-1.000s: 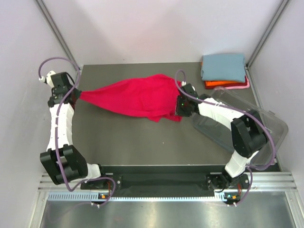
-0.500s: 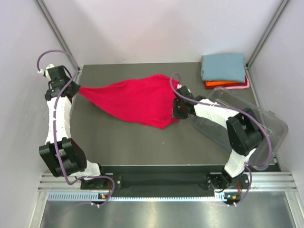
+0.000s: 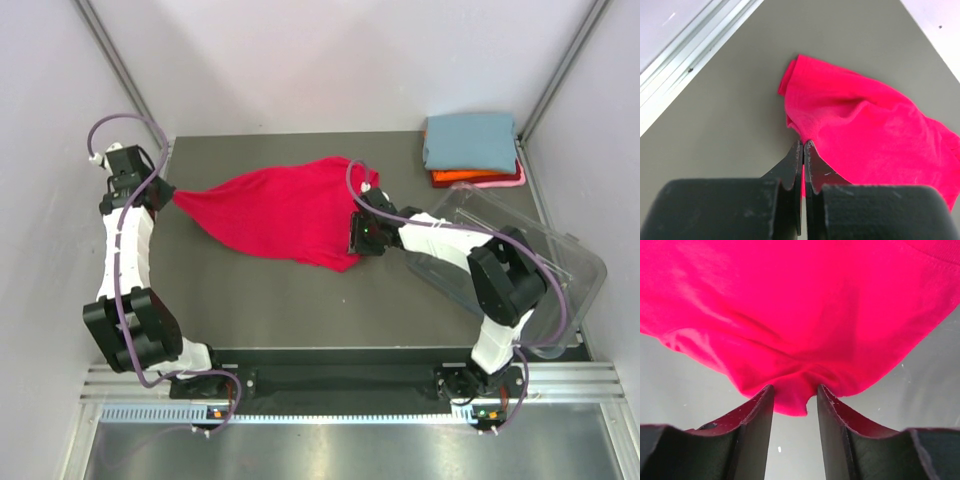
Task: Fold and stack the t-shirts
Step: Flatten the tshirt out
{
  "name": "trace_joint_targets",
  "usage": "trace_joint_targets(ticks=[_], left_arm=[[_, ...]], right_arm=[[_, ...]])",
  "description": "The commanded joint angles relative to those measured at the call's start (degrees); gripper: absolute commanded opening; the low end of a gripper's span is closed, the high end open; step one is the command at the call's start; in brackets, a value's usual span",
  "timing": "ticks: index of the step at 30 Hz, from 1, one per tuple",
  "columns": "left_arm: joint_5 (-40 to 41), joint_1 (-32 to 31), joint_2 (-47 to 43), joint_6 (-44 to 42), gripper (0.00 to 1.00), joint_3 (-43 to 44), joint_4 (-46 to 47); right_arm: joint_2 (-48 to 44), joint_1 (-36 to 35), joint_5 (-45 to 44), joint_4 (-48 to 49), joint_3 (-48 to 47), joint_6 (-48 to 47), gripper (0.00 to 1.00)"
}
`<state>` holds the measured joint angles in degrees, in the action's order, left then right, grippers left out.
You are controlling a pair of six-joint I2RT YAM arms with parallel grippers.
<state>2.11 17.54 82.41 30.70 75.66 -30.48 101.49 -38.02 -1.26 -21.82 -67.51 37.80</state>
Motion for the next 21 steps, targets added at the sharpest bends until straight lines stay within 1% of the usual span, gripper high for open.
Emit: trace_joint_targets(ticks=[1,3,4,5,7,9,10,12,13,16,17,21], left_arm=[[-0.79,0.39,-0.76,-0.46,0.00,-0.51,2.97],[-1.14,0.39,-1.02,-0.38,0.00,-0.60,3.06],[-1.23,0.39,-1.11,-0.46,0.00,-0.51,2.88],[-1.49,0.30,-1.20,-0.38,0.00,-0.25,2.71],[-1.76,0.39,-1.99,-0.29,0.00,1.24,1.14],[-1.76,0.30,-4.09,0.15,0.00,2.30,0.42],[-3.67,0.30,-4.97,0.50,0.00,3.08,0.33],[-4.13,0.30,-7.69,1.64,0.00,3.97,-0.19],[-4.48,0.21,-8.49,1.99,0.00,5.19,-0.46],[-5.01,0.30,-11.21,2.87,0.00,7.83,-2.65],[-5.18,0.21,-12.00,3.05,0.00,8.19,-3.00],[-4.48,0.21,-15.61,3.23,0.00,7.75,-3.36]], right_arm=[[1.25,-0.48,-1.20,1.78,-1.49,1.13,0.40],[0.99,-0.56,-1.20,2.57,-1.05,1.05,0.33],[0.73,-0.56,-1.20,2.84,-0.88,0.79,0.27],[-0.23,-0.56,-1.47,3.10,-0.79,0.43,0.12],[-1.64,-0.56,-2.08,2.49,-0.61,-0.27,0.01],[-5.68,-0.83,-3.40,-0.13,-0.78,-0.97,0.00],[-7.52,-1.00,-4.10,-1.37,-0.79,-1.58,0.00],[-13.32,-1.00,-6.03,-4.87,-0.61,-1.94,0.00],[-17.78,-1.00,-6.39,-5.42,-0.26,-2.46,0.00],[-24.22,-1.00,-7.00,-6.74,1.32,-2.38,0.00],[-27.72,-1.09,-6.92,-6.83,1.76,-2.29,0.00],[-31.79,-1.01,-7.18,-6.30,3.52,-2.29,0.00]])
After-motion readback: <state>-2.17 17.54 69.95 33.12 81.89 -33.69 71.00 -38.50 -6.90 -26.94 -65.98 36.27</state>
